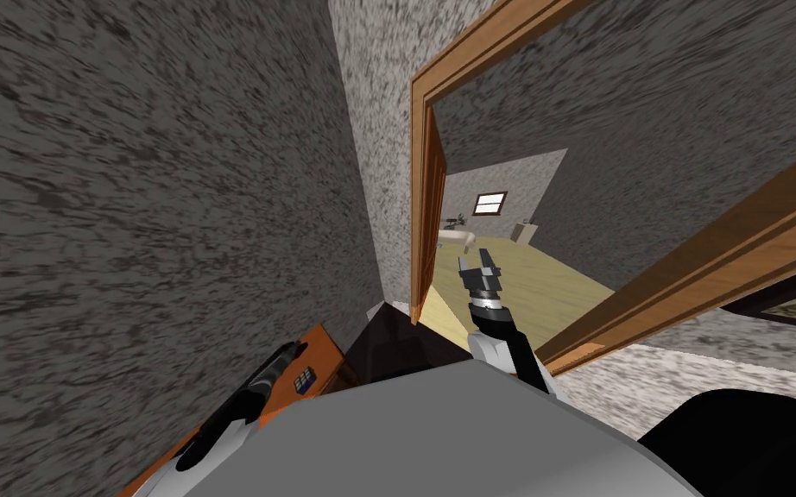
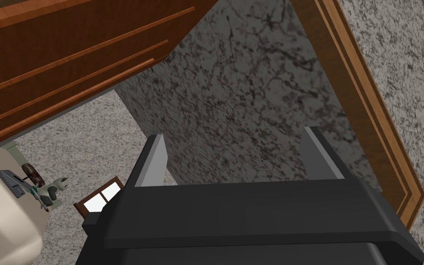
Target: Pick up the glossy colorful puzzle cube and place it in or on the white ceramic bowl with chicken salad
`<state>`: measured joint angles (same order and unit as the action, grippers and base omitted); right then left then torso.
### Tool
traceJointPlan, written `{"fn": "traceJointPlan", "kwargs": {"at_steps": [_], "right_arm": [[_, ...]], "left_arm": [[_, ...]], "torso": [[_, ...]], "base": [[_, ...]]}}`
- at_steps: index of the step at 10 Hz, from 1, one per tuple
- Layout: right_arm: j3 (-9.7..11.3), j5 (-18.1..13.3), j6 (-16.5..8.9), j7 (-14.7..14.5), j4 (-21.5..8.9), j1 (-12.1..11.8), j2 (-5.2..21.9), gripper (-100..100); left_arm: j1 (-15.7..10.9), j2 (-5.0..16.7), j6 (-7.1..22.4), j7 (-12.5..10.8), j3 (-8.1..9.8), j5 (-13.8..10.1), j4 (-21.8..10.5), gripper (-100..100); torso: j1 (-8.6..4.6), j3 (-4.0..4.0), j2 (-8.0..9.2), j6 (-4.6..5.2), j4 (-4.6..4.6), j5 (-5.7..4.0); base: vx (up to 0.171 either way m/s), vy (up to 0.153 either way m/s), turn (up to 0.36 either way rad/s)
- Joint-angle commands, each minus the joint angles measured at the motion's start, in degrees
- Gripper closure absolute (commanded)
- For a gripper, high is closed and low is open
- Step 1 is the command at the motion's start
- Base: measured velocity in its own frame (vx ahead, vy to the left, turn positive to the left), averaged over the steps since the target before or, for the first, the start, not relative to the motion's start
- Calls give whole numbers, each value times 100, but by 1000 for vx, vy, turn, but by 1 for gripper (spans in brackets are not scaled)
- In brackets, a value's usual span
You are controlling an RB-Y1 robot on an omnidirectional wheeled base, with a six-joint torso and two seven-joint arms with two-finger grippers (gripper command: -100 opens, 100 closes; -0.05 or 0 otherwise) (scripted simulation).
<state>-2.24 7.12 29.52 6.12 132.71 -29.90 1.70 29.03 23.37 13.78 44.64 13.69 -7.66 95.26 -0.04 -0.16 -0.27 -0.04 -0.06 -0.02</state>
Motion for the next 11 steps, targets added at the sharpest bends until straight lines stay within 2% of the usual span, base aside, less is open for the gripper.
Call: {"fn": "traceJointPlan", "kwargs": {"at_steps": [1,2,3,4,6,7,11], "right_arm": [[0,0,0,0,0,0,0,0],[0,0,0,0,0,-1,0,0],[0,0,0,0,0,0,0,0],[0,0,0,0,0,0,0,0],[0,0,0,0,0,0,0,0],[0,0,0,0,0,-1,0,0],[-1,0,0,0,0,-1,1,0]], "left_arm": [[36,28,286,207,-70,-75,-240,-100],[36,28,369,207,-70,-75,-240,-100],[75,75,583,318,-123,-149,-396,-100],[75,75,583,318,-123,-149,-396,-100],[156,152,985,514,-245,-289,-688,-100],[156,152,985,514,-245,-289,-688,-100],[312,226,1642,809,-522,-533,-1171,-100]], "torso": [[0,0,0,0,0,0],[-2,-8,-15,1,-2,-1],[1,-8,-13,0,-3,0],[5,-6,-10,0,-2,1],[4,-1,-2,0,0,0],[-1,-7,-13,-1,-3,0],[13,-14,-25,1,-5,2]], "base": [[137,-19,-12],[124,-8,-7],[110,0,-1],[81,0,2],[115,-10,3],[109,-16,12],[143,17,16]]}}
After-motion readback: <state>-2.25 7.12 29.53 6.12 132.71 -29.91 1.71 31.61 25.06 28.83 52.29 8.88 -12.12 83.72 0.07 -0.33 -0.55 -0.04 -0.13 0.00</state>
